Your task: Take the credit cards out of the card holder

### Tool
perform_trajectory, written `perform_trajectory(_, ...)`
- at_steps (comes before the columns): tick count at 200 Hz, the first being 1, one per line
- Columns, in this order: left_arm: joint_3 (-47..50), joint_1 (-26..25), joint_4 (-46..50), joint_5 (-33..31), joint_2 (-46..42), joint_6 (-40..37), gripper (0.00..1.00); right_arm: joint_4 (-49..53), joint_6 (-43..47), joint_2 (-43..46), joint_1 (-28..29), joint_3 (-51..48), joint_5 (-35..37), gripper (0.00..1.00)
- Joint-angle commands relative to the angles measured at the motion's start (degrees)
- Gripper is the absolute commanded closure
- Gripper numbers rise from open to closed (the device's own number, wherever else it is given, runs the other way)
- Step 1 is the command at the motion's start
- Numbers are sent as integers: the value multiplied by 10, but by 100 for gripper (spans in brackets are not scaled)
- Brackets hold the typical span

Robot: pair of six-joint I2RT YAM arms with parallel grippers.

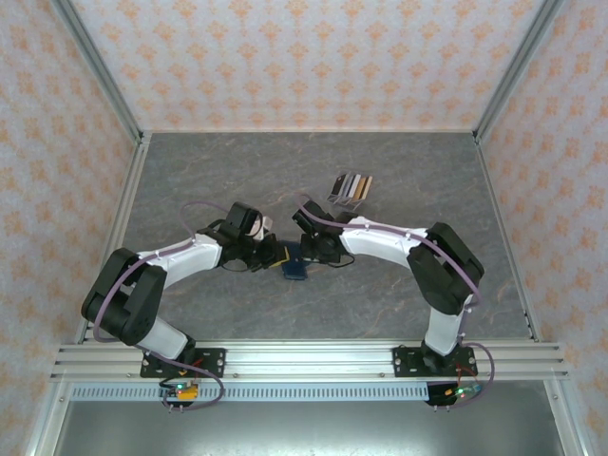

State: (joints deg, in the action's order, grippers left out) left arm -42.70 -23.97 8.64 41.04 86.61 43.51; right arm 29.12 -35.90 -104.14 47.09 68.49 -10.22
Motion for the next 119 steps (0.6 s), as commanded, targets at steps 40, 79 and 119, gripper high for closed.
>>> perform_trajectory(40,-16,2,17,-5,-6,-10,100,-11,8,1,0,-8,-2,78)
perform_trajectory(79,-19,2,34,-15,-5,-15,97,-25,8,-21,0,4,-24,76)
perform_trajectory(119,-28,2,65,-34,-1,-22,64,-19,15,-21,0,4,-21,89)
